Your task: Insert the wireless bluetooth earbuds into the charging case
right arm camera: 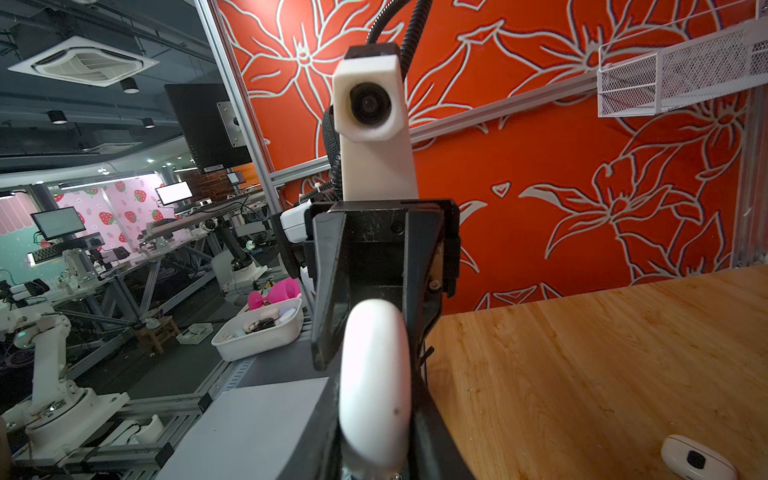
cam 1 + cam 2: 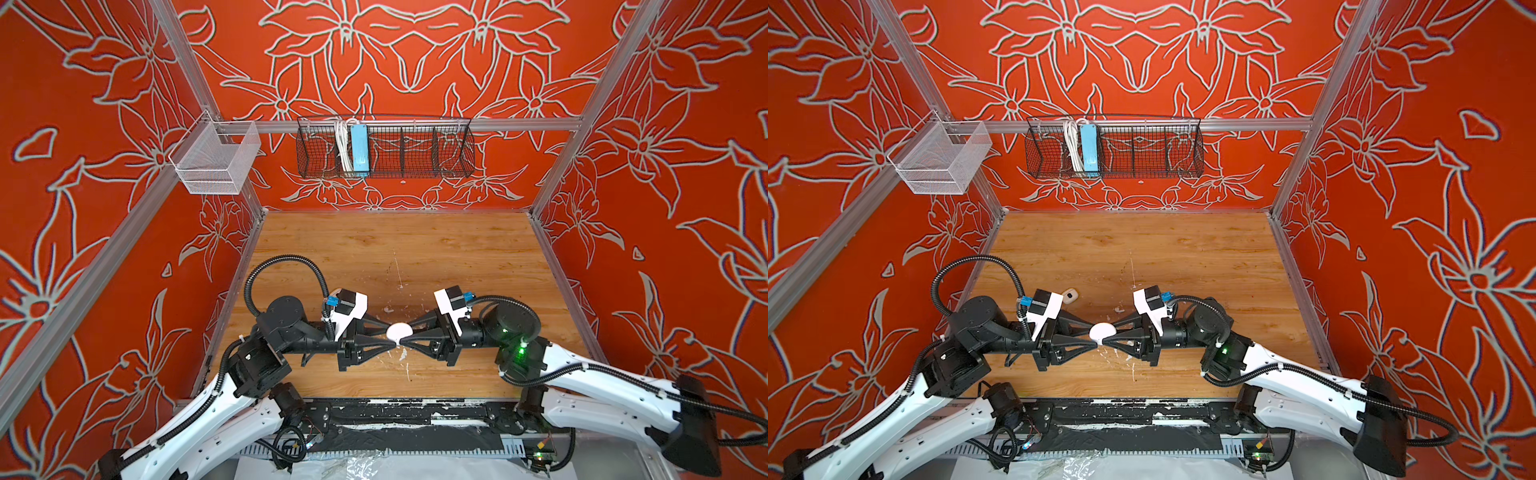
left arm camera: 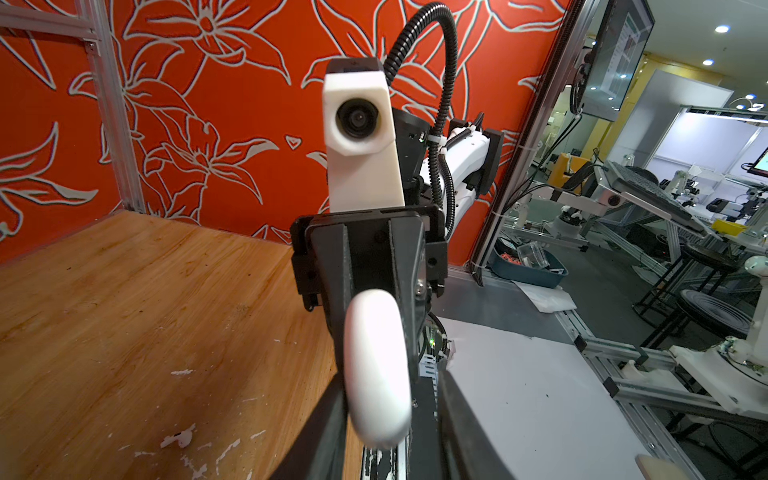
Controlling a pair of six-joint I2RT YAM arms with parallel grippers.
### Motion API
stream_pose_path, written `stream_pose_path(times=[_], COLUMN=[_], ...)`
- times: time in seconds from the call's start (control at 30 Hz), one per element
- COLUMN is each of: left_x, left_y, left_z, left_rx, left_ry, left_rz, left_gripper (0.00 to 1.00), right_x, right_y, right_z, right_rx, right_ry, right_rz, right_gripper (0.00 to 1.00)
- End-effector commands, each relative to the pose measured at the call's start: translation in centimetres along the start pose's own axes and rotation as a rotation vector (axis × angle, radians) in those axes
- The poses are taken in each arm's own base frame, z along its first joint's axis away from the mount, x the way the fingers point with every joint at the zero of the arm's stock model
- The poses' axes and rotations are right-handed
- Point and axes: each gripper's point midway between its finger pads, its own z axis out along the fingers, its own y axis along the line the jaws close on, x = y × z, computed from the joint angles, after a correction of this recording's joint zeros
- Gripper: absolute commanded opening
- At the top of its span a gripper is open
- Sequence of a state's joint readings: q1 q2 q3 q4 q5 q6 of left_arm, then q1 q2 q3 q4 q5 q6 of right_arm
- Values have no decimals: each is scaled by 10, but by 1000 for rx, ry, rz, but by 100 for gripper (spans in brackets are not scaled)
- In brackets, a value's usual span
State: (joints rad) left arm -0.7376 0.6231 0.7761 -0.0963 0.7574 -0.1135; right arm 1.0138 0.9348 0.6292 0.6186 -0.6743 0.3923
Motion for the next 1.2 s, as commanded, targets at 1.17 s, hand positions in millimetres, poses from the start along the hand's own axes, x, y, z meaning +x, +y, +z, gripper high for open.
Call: stream_pose_path(times=[1.17], left_x=[-6], left_y=[2], left_z=[3], left_rx=[9], left_ry=[-16], left_rz=[26], left_gripper=[31], right_x=[-25], right_y=[10], right_z=[8], right_rx=[-42], right_ry=[-74], right_rz=[-94], right_gripper=[0])
